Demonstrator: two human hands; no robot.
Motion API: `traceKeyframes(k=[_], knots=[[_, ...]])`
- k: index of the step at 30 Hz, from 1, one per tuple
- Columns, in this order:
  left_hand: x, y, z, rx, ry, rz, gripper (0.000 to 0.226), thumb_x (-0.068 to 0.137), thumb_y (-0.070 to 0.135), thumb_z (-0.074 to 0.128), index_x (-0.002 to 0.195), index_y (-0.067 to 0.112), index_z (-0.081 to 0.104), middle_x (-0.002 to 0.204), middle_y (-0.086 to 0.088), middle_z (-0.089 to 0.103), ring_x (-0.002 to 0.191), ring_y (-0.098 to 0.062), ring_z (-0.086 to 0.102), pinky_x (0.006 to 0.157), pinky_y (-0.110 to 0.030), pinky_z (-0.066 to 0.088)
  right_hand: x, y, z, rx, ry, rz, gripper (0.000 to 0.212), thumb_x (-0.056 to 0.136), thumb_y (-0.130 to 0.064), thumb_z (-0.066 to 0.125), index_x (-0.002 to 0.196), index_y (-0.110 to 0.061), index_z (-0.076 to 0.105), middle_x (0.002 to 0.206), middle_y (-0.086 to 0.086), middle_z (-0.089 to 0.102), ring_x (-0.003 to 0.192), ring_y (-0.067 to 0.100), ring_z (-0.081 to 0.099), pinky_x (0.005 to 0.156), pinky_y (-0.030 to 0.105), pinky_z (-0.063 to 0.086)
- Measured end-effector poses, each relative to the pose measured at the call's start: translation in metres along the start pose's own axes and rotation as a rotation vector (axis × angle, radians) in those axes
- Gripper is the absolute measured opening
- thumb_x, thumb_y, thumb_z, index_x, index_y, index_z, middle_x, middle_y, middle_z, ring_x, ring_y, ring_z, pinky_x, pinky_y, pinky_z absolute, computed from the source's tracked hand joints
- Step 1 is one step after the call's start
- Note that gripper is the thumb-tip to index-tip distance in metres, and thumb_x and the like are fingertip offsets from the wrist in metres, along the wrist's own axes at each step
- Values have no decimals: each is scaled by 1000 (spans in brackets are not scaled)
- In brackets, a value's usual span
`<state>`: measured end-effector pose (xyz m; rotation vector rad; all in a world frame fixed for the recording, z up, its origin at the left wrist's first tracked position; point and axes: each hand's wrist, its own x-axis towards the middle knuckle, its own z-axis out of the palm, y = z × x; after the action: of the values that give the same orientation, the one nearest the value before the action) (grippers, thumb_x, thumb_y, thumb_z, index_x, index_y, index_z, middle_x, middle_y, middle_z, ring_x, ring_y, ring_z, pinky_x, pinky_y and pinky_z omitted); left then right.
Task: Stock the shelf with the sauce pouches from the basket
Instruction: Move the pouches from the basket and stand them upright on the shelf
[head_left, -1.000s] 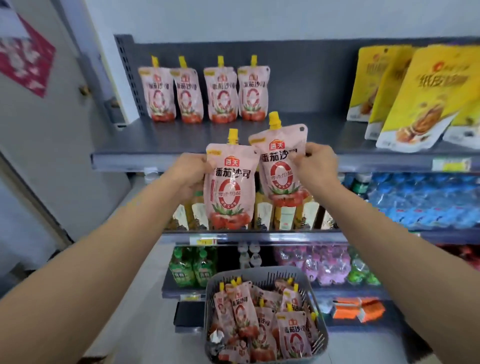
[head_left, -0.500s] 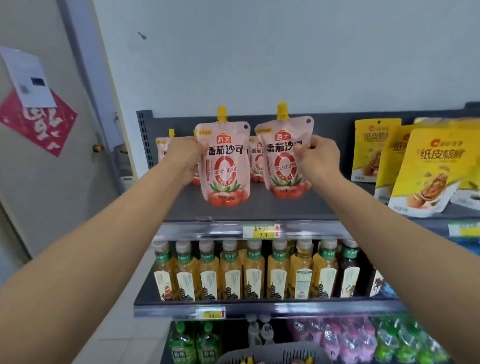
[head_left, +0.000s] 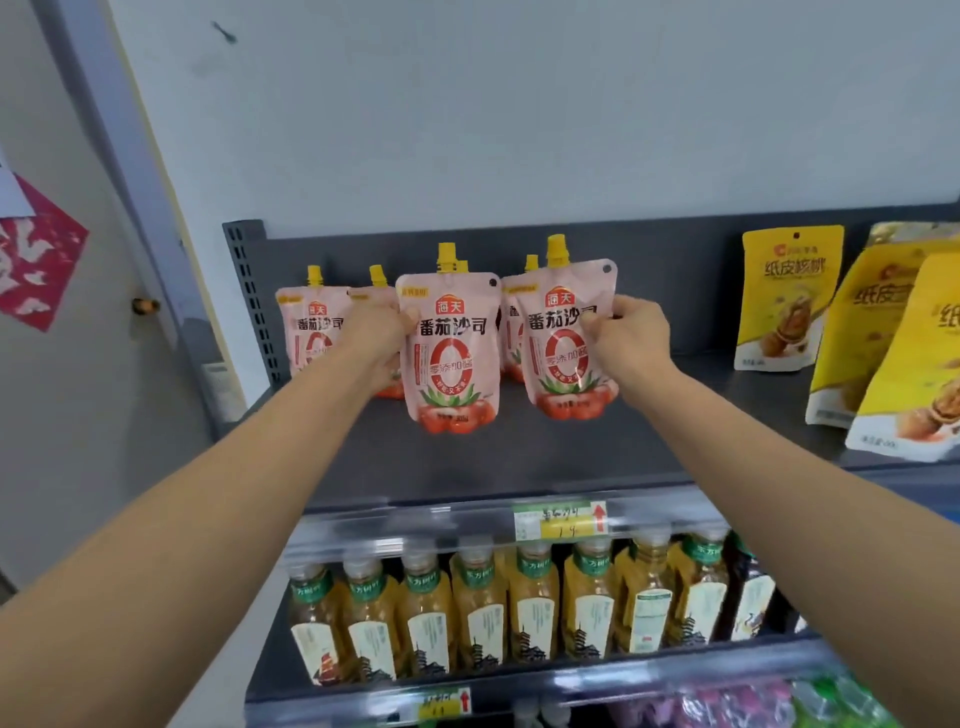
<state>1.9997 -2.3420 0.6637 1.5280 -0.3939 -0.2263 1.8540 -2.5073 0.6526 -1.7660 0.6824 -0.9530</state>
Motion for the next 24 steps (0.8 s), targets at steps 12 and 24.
traceKeyframes(k=[12, 24], knots=[[54, -30, -117, 76, 259, -39, 16, 95, 5, 44, 87, 8, 58, 95, -8, 64, 70, -12, 60, 54, -27, 46, 10, -11, 134, 32, -185, 67, 24, 91, -14, 56, 103, 5, 63, 104, 22, 68, 98, 35, 65, 82, 53, 55], [84, -45, -153, 64, 301, -3, 13, 95, 7, 44, 95, 8, 57, 96, -7, 65, 80, -15, 62, 62, -26, 49, 13, -4, 204, 107, -248, 159, 20, 90, -10, 57, 99, 6, 64, 106, 25, 67, 102, 39, 63, 85, 55, 53]])
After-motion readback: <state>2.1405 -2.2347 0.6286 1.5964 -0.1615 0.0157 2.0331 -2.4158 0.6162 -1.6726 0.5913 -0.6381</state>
